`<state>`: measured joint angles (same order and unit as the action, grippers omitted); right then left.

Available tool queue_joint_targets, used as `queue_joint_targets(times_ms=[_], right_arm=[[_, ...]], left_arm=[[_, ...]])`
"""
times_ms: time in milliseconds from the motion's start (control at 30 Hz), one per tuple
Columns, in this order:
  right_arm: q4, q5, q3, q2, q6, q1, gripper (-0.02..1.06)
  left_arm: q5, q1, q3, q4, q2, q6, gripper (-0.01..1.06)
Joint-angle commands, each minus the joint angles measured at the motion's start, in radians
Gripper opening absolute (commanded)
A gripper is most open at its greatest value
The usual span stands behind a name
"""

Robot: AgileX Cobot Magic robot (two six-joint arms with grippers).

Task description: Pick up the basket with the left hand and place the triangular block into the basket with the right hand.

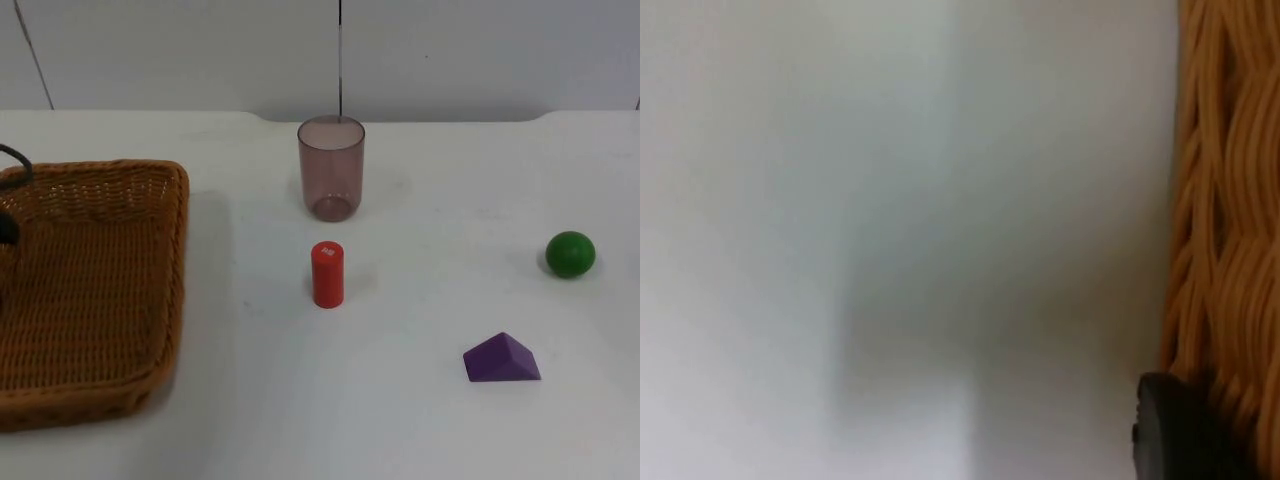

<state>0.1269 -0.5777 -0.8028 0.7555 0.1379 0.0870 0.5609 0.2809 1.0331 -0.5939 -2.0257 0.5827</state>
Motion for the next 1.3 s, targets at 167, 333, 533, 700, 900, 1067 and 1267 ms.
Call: queue_joint_targets(times_ms=[167, 333, 533, 700, 900, 1067, 1267], right_arm=[[0.003, 0.014, -0.005, -0.002, 0.000, 0.005, 1.04], [0.003, 0.017, -0.005, -0.002, 0.000, 0.005, 1.04], [0.003, 0.019, -0.005, -0.002, 0.000, 0.005, 1.04], [-0.001, 0.029, -0.005, -0.002, 0.000, 0.005, 1.04], [-0.001, 0.027, -0.005, -0.002, 0.000, 0.005, 1.04], [-0.005, 0.020, -0.005, -0.002, -0.026, 0.005, 1.04], [-0.044, -0.038, -0.005, -0.002, -0.094, 0.005, 1.04]], left_arm=[[0.093, -0.001, -0.001, -0.052, 0.139, -0.121, 0.00], [0.169, -0.001, -0.001, -0.056, 0.261, -0.227, 0.00], [0.255, -0.005, -0.003, -0.143, 0.342, -0.233, 0.00], [0.294, -0.091, -0.017, -0.135, 0.411, -0.266, 0.00], [0.186, -0.241, -0.054, -0.100, 0.449, -0.419, 0.00], [0.104, -0.393, -0.062, -0.094, 0.451, -0.547, 0.00], [-0.031, -0.528, -0.062, -0.045, 0.451, -0.679, 0.00]])
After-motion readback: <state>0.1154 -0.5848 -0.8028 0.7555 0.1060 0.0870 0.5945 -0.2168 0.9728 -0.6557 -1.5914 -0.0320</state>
